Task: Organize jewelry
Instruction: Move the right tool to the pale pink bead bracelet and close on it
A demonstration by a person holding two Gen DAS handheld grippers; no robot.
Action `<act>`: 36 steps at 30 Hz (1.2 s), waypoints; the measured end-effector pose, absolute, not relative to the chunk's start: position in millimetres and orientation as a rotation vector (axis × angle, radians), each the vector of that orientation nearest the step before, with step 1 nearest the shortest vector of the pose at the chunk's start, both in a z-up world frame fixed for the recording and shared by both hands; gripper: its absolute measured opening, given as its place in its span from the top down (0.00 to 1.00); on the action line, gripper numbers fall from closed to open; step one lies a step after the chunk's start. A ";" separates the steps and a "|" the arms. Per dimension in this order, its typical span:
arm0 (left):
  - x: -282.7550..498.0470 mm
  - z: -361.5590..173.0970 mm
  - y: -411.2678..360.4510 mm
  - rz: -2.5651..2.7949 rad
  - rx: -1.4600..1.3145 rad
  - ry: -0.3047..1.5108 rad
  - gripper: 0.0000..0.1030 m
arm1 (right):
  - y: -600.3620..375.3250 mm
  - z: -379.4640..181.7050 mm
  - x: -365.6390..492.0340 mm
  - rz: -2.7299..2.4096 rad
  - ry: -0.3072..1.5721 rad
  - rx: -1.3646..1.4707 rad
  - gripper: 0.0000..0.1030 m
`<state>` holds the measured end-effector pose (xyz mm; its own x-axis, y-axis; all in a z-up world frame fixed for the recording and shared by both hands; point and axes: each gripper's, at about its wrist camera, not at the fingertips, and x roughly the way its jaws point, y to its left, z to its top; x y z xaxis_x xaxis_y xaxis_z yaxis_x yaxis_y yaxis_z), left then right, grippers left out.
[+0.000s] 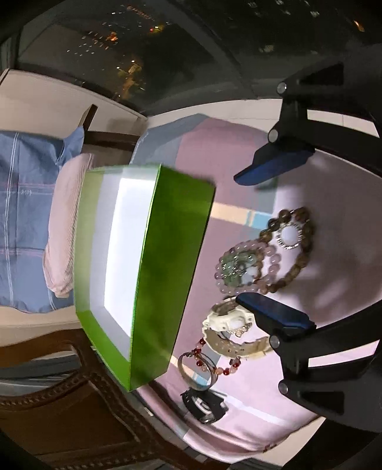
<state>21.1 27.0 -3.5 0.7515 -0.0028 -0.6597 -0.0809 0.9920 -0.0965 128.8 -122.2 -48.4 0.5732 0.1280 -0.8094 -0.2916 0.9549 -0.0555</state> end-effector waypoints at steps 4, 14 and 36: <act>21.8 -3.5 24.3 0.049 -0.106 0.708 0.04 | -106.0 -72.9 138.1 0.275 1.015 -0.238 0.45; 21.8 -5.7 22.9 0.057 -0.092 0.721 0.04 | -114.1 -31.3 127.4 0.430 0.848 -0.024 0.92; 24.8 -10.3 14.0 0.041 -0.049 0.734 0.04 | -151.7 -49.6 105.3 0.261 0.917 -0.199 0.54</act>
<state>24.8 14.0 -10.3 0.7416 0.0204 -0.6706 -0.0547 0.9981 -0.0300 105.3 -151.7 -49.6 0.5802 0.1371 -0.8028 -0.3054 0.9504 -0.0585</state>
